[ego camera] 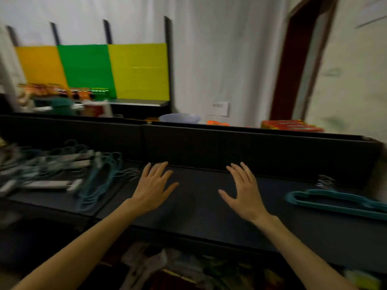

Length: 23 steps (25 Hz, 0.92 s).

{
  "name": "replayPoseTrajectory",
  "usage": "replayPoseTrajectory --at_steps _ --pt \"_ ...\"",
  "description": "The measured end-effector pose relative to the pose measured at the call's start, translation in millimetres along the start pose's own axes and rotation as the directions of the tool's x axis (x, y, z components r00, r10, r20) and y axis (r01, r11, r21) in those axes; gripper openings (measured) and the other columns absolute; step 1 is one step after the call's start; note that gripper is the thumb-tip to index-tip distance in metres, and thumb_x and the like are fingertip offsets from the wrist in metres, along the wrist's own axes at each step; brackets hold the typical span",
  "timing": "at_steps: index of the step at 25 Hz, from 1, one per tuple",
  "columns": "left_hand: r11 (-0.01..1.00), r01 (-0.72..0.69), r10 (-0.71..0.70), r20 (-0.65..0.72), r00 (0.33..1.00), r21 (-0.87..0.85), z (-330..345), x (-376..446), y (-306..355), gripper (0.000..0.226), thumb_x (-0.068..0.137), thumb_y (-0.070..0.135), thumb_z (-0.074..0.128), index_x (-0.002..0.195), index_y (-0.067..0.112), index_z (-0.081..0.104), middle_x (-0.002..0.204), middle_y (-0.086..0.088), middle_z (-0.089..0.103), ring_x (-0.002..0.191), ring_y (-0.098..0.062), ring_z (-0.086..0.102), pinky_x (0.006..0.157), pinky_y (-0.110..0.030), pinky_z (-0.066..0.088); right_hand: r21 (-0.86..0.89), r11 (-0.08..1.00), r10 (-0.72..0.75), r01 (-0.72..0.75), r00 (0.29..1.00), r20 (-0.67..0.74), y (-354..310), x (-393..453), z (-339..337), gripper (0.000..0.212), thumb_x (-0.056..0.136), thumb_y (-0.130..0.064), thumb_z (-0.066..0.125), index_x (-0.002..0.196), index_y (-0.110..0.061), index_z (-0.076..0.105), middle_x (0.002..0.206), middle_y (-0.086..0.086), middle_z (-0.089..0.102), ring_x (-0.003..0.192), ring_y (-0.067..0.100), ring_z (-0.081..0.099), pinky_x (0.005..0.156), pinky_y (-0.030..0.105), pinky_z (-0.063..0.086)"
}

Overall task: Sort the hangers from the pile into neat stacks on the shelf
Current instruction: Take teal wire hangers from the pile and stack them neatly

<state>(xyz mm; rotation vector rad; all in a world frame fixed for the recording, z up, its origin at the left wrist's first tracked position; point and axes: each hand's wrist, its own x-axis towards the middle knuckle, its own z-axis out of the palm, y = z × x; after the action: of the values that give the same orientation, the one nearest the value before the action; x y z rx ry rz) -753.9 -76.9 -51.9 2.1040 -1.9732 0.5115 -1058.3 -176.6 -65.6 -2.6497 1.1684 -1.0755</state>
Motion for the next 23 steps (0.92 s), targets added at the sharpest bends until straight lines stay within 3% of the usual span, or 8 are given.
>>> replayPoseTrajectory --at_steps 2,4,7,10,13,17,19,23 --pt "0.984 0.173 -0.170 -0.091 0.981 0.033 -11 -48 -94 0.072 0.099 0.064 0.019 0.140 0.018 0.057 0.155 -0.010 0.044 0.142 -0.031 0.041 0.120 -0.052 0.026 0.053 0.999 0.000 0.005 0.997 -0.083 -62 19 46 0.073 0.090 -0.047 0.066 0.150 -0.016 0.039 0.157 0.002 0.035 0.152 0.020 0.014 0.121 0.036 0.013" --pt "0.937 0.348 -0.345 -0.083 0.935 0.033 -23 -98 -177 0.071 0.101 0.063 0.022 0.148 0.017 0.048 0.158 -0.011 0.039 0.144 -0.033 0.038 0.118 -0.050 0.028 0.074 0.997 0.002 0.003 0.998 -0.069 -128 37 92 0.073 0.091 -0.047 0.065 0.150 -0.014 0.038 0.157 0.004 0.035 0.152 0.022 0.014 0.120 0.037 0.013" --pt "0.811 0.585 -0.586 -0.025 0.810 -0.015 -24 -156 -271 0.069 0.103 0.062 0.028 0.158 0.019 0.031 0.166 -0.012 0.023 0.150 -0.031 0.027 0.119 -0.046 0.026 0.090 0.991 -0.111 0.102 0.989 0.098 -235 63 159 0.076 0.093 -0.054 0.056 0.154 -0.015 0.031 0.159 0.004 0.030 0.152 0.025 0.011 0.122 0.040 0.012" --pt "0.720 0.691 -0.692 0.006 0.722 -0.055 -16 -192 -334 0.070 0.102 0.061 0.031 0.157 0.018 0.031 0.165 -0.013 0.024 0.149 -0.032 0.028 0.118 -0.047 0.029 0.155 0.959 -0.267 0.239 0.942 0.204 -330 98 214 0.077 0.094 -0.058 0.052 0.155 -0.017 0.028 0.160 0.002 0.029 0.153 0.024 0.009 0.123 0.040 0.011" --pt "0.699 0.710 -0.713 -0.015 0.701 -0.079 -11 -211 -396 0.067 0.101 0.061 0.035 0.149 0.015 0.043 0.160 -0.014 0.034 0.144 -0.033 0.037 0.114 -0.048 0.035 0.215 0.923 -0.365 0.319 0.903 0.227 -393 138 258 0.075 0.094 -0.056 0.054 0.154 -0.018 0.030 0.159 0.001 0.031 0.152 0.022 0.013 0.123 0.037 0.011" --pt "0.813 0.582 -0.577 -0.092 0.812 0.033 -12 -206 -496 0.059 0.101 0.061 0.035 0.138 0.021 0.055 0.152 -0.007 0.045 0.137 -0.028 0.046 0.109 -0.044 0.038 0.253 0.897 -0.417 0.363 0.884 0.210 -447 202 326 0.069 0.093 -0.051 0.059 0.149 -0.016 0.039 0.152 0.003 0.041 0.145 0.022 0.028 0.120 0.037 0.024" --pt "0.831 0.554 -0.545 -0.113 0.830 0.058 -13 -191 -552 0.052 0.101 0.058 0.039 0.133 0.022 0.057 0.146 -0.004 0.050 0.132 -0.027 0.050 0.105 -0.043 0.040 0.278 0.892 -0.414 0.356 0.891 0.187 -475 237 365 0.065 0.092 -0.049 0.062 0.145 -0.016 0.044 0.146 0.003 0.047 0.141 0.021 0.034 0.117 0.036 0.029" --pt "0.814 0.579 -0.579 -0.011 0.815 0.054 -19 -147 -667 0.050 0.100 0.051 0.049 0.137 0.018 0.053 0.140 -0.004 0.050 0.126 -0.029 0.053 0.099 -0.042 0.044 0.297 0.900 -0.400 0.320 0.875 0.271 -555 310 441 0.066 0.093 -0.049 0.060 0.147 -0.017 0.041 0.146 0.003 0.046 0.140 0.024 0.034 0.116 0.037 0.030"
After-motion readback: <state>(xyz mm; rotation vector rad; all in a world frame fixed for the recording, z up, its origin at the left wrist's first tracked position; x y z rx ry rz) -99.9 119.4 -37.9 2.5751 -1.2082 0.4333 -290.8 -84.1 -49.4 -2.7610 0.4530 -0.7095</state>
